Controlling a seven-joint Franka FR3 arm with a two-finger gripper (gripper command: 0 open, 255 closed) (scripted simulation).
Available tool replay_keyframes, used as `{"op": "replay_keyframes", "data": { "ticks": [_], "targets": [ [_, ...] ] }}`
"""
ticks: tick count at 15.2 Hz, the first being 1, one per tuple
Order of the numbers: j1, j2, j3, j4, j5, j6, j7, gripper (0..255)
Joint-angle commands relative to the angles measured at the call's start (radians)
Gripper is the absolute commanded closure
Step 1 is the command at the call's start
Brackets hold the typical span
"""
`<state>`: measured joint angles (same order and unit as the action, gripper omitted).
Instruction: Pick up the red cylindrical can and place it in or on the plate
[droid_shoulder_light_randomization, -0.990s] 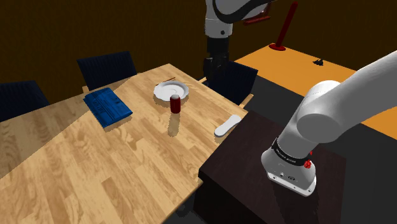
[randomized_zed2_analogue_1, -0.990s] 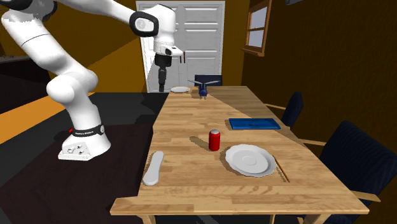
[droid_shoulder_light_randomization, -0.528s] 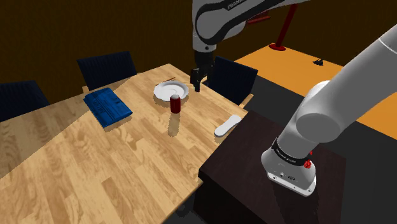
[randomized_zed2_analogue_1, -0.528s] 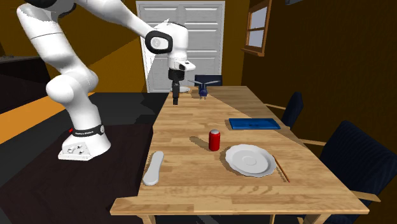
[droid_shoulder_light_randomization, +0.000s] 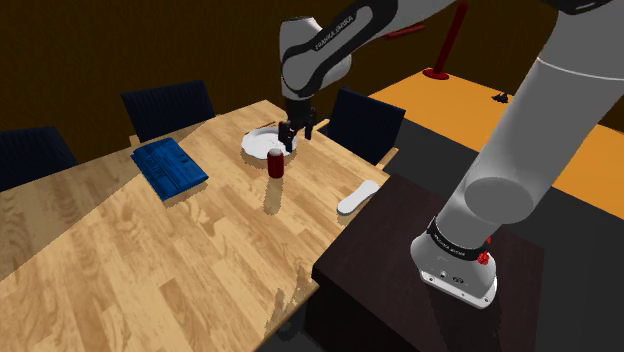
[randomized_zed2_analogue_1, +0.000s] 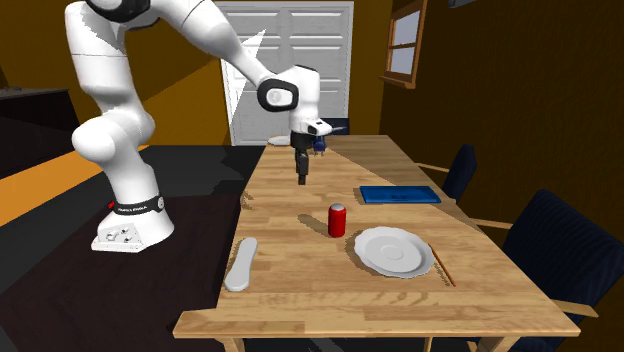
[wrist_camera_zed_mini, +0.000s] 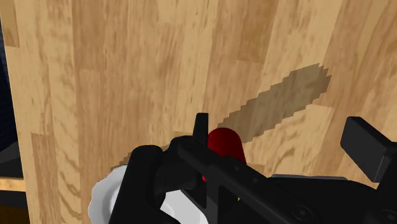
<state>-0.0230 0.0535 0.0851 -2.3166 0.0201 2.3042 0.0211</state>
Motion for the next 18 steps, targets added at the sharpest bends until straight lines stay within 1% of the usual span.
{"op": "replay_keyframes", "data": {
  "ticks": [1, 6, 11, 18],
  "targets": [
    [-0.003, 0.084, -0.005, 0.058, -0.016, 0.038, 0.008, 0],
    [0.001, 0.274, -0.019, 0.200, -0.049, 0.110, 0.032, 0],
    [0.009, 0.463, -0.037, 0.376, -0.073, 0.148, 0.048, 0],
    [0.011, 0.533, -0.042, 0.390, -0.078, 0.204, 0.051, 0]
  ]
}}
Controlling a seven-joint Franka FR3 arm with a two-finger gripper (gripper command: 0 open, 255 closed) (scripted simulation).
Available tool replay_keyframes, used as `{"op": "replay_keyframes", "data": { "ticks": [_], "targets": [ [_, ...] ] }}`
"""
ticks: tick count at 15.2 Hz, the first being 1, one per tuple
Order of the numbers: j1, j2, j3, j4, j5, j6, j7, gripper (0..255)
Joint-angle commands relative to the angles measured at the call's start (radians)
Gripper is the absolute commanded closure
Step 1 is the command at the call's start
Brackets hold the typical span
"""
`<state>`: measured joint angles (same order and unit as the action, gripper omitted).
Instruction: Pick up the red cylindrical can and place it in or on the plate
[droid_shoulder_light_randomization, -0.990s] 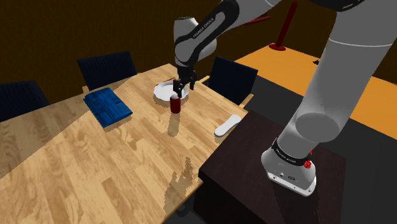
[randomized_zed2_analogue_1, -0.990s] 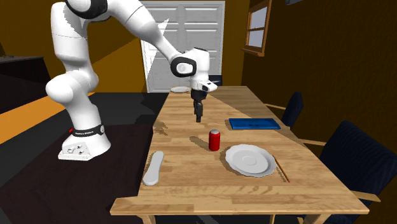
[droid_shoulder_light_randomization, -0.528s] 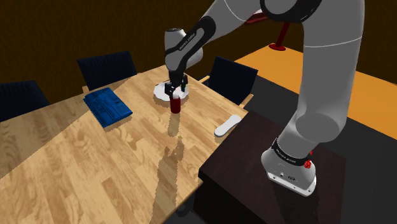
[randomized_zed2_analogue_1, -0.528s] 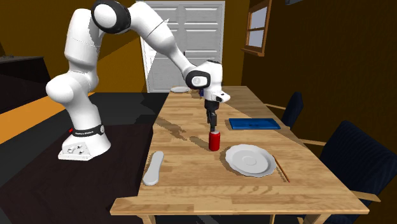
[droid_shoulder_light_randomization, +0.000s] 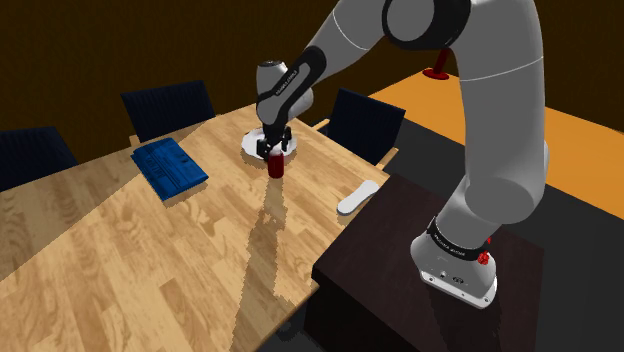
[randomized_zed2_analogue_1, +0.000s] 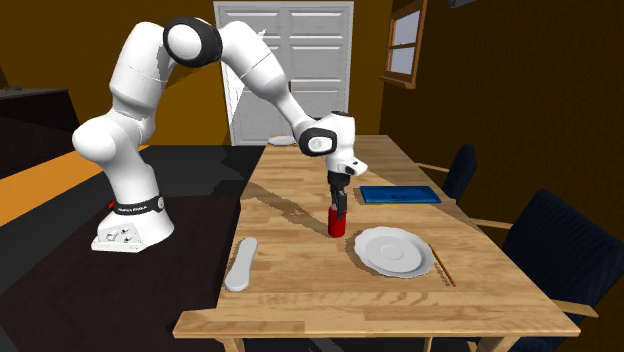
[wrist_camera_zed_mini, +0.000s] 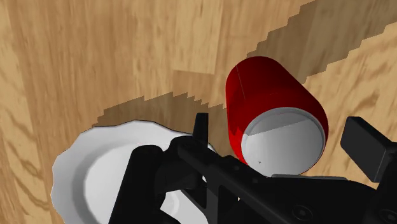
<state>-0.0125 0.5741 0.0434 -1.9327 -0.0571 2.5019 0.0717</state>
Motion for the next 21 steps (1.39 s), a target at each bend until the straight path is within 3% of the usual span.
{"op": "replay_keyframes", "data": {
  "ticks": [1, 9, 10, 21],
  "targets": [
    [0.001, 0.029, -0.002, 0.009, -0.002, 0.021, 0.002, 0],
    [0.001, 0.029, -0.002, 0.009, -0.002, 0.021, 0.002, 0],
    [0.001, 0.029, -0.002, 0.009, -0.002, 0.021, 0.002, 255],
    [0.000, 0.007, 0.000, 0.005, 0.000, 0.003, 0.000, 255]
  ]
}}
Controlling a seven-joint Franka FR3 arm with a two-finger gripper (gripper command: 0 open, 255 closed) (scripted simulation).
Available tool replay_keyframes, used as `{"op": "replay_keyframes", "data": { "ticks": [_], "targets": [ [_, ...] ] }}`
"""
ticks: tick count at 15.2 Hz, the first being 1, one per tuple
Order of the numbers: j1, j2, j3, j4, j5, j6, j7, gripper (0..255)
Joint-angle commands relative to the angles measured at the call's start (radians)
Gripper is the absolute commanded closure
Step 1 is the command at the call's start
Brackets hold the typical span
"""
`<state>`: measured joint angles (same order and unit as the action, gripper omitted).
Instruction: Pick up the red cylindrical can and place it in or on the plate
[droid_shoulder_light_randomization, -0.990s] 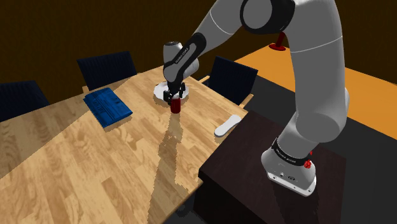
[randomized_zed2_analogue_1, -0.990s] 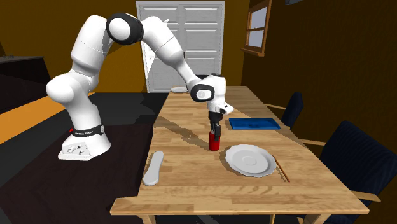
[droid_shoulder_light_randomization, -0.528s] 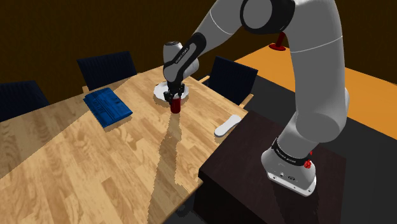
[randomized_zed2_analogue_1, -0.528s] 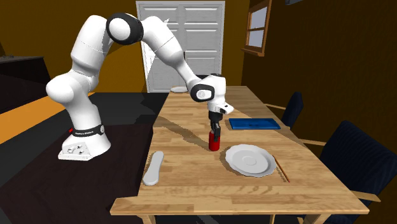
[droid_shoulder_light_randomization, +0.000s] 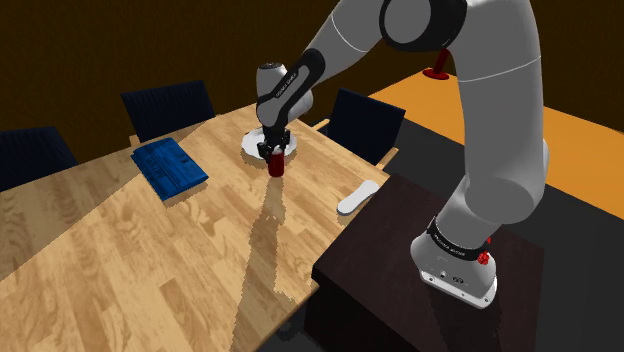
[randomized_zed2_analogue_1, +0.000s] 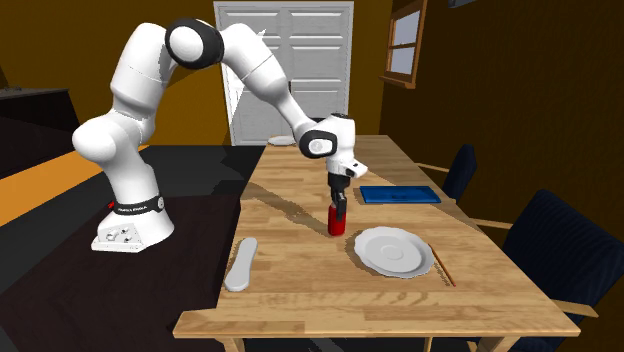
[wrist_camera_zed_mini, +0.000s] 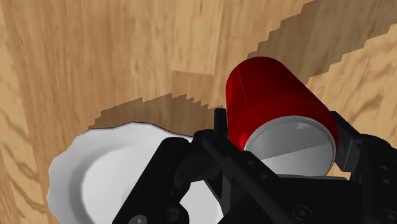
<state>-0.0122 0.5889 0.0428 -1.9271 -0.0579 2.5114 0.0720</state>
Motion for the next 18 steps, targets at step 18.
{"op": "replay_keyframes", "data": {
  "ticks": [18],
  "targets": [
    [-0.032, -0.080, 0.000, 0.136, 0.016, -0.215, -0.050, 255]
  ]
}}
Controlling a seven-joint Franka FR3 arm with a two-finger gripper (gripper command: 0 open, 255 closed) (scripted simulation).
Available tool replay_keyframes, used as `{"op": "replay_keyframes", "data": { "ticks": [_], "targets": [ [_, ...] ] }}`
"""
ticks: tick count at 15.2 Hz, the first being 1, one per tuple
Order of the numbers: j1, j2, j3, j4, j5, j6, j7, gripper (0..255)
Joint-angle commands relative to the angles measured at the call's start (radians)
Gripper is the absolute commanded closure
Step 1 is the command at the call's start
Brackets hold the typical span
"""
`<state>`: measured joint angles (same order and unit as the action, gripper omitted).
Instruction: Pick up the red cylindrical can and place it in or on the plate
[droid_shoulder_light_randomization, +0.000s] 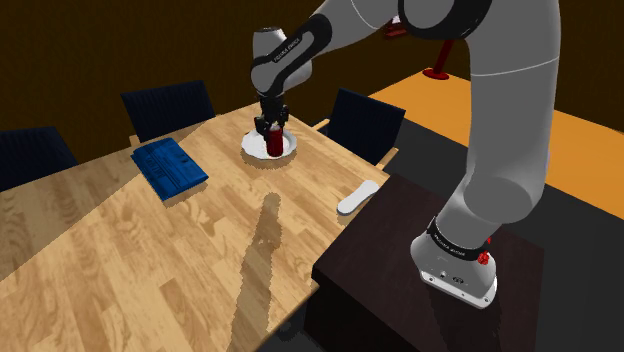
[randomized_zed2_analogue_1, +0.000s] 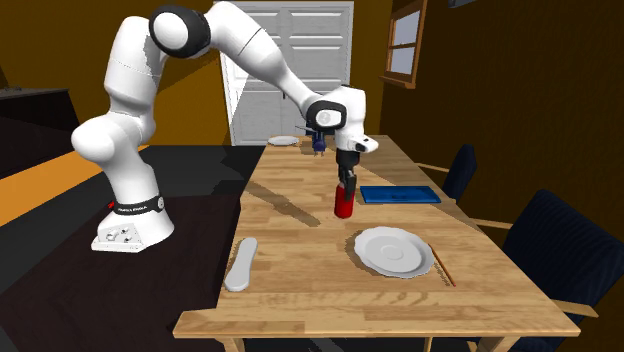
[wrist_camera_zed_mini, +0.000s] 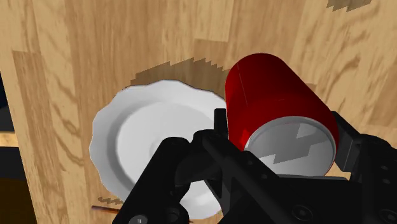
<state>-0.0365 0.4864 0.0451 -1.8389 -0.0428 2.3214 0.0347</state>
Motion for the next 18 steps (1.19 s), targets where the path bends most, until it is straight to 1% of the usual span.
{"op": "replay_keyframes", "data": {
  "ticks": [1, 5, 8, 10, 11, 12, 13, 18],
  "targets": [
    [-0.016, 0.049, -0.005, 0.097, 0.002, -0.048, -0.025, 255],
    [-0.048, 0.170, -0.014, 0.321, 0.007, -0.150, -0.073, 255],
    [-0.070, 0.282, -0.020, 0.528, 0.010, -0.245, -0.106, 255],
    [-0.084, 0.375, -0.023, 0.700, 0.012, -0.323, -0.126, 255],
    [-0.090, 0.431, -0.024, 0.805, 0.013, -0.371, -0.136, 255],
    [-0.097, 0.502, -0.026, 0.935, 0.014, -0.431, -0.146, 255],
    [-0.099, 0.535, -0.026, 0.996, 0.015, -0.459, -0.150, 255],
    [-0.099, 0.557, -0.026, 0.969, 0.014, -0.409, -0.149, 255]
  ]
}}
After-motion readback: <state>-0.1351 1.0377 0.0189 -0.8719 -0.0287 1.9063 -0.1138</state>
